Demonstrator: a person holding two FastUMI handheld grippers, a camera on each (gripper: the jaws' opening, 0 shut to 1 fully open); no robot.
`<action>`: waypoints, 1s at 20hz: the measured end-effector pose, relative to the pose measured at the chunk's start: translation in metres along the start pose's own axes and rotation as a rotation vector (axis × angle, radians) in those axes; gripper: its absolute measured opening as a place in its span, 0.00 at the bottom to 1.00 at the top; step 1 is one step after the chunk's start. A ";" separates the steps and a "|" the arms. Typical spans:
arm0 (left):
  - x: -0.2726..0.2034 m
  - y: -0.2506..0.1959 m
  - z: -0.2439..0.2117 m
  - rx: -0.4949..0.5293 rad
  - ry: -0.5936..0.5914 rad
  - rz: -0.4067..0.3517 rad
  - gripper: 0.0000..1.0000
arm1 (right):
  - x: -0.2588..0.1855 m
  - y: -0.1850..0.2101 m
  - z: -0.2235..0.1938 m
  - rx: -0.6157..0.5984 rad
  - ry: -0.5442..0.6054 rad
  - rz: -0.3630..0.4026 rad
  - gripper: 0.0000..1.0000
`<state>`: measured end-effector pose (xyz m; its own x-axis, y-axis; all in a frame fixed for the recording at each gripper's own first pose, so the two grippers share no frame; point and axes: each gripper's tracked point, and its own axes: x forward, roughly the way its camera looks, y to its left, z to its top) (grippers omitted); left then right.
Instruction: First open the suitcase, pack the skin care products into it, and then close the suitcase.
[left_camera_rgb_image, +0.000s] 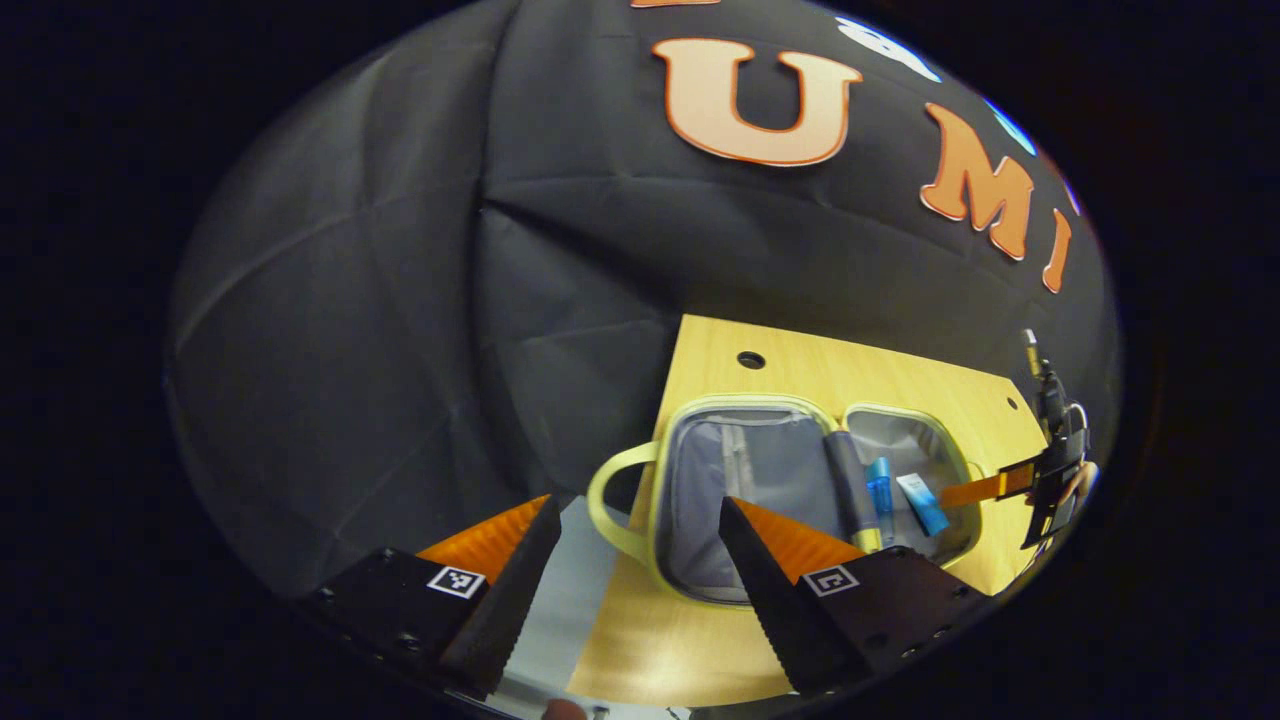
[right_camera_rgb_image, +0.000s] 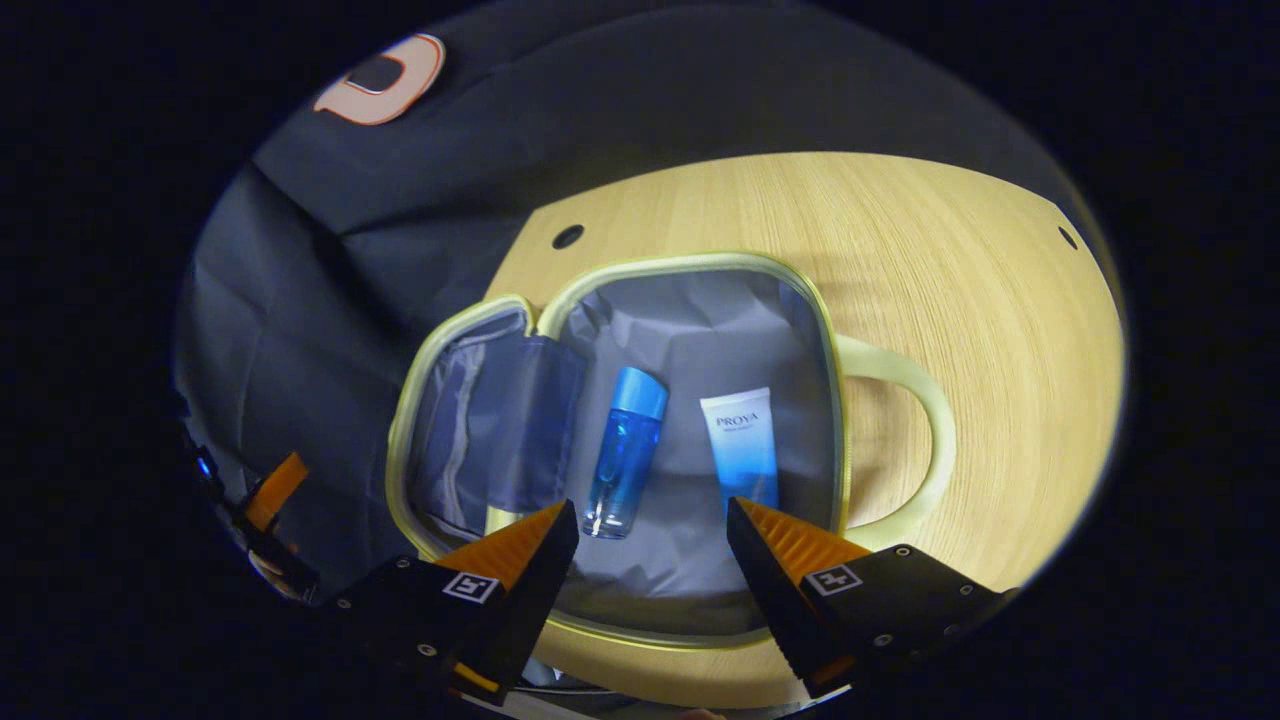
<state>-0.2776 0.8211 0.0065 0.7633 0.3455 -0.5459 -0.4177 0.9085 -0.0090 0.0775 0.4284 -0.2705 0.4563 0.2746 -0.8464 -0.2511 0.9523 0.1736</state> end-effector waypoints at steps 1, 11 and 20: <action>0.009 0.012 -0.005 -0.014 0.002 0.005 0.99 | -0.006 0.006 0.005 -0.013 -0.035 0.012 0.95; 0.129 0.047 -0.066 -0.295 0.087 -0.220 0.97 | -0.060 0.032 0.010 -0.079 -0.217 -0.003 0.95; 0.164 0.030 -0.076 -0.386 0.126 -0.283 0.90 | -0.076 0.015 0.001 -0.068 -0.224 -0.075 0.95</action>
<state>-0.2028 0.8868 -0.1470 0.8173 0.0452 -0.5745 -0.3732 0.8012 -0.4678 0.0399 0.4220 -0.2025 0.6517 0.2330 -0.7218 -0.2627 0.9621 0.0734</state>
